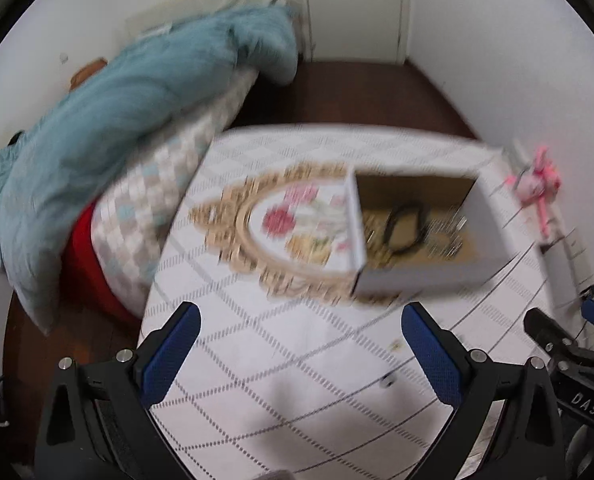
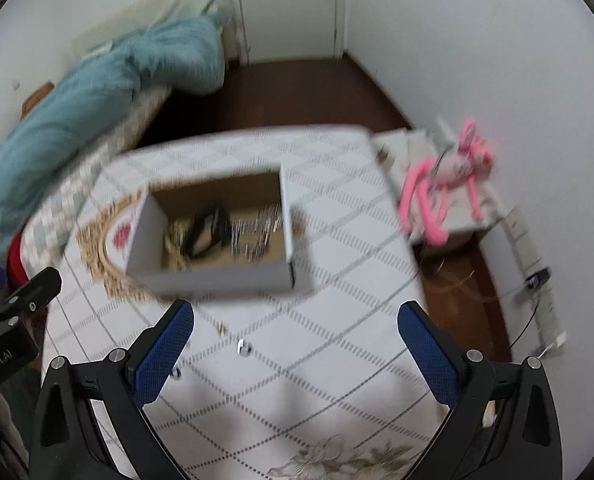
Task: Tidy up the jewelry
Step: 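Grasp a small black ring with the left tool while the right tool grasps another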
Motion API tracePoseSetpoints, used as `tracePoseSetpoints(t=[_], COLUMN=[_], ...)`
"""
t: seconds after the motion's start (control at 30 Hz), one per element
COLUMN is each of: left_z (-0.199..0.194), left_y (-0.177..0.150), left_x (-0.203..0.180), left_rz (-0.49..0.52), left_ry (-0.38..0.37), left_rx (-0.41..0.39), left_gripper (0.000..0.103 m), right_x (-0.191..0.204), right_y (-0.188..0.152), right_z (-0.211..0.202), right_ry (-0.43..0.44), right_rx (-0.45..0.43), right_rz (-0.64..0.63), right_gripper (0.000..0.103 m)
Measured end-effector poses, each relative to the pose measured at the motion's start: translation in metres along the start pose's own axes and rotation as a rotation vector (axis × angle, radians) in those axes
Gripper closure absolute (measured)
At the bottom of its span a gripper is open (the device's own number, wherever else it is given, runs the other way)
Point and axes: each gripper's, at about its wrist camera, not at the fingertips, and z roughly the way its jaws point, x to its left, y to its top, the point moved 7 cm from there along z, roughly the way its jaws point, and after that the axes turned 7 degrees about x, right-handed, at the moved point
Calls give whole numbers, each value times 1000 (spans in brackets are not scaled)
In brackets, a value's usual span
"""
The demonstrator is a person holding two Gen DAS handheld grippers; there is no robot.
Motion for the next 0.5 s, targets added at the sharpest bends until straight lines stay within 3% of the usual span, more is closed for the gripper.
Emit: tracePoseSetpoints(t=[0.17, 0.3, 0.47, 0.5], left_z=[52, 76, 94, 95], left_y=[-38, -56, -66, -67], left_x=[13, 19, 25, 26], left_rz=[0, 7, -3, -3], left_ry=[54, 88, 100, 102], left_rx=[128, 180, 224, 226], left_gripper=[0, 0, 0, 0], right_x=[11, 18, 29, 32], right_y=[-28, -43, -50, -51], right_z=[51, 79, 98, 99], right_ry=[44, 56, 67, 53], right_rx=[86, 108, 109, 92], right_rz=[-10, -23, -38, -54], right_gripper=[15, 20, 47, 48])
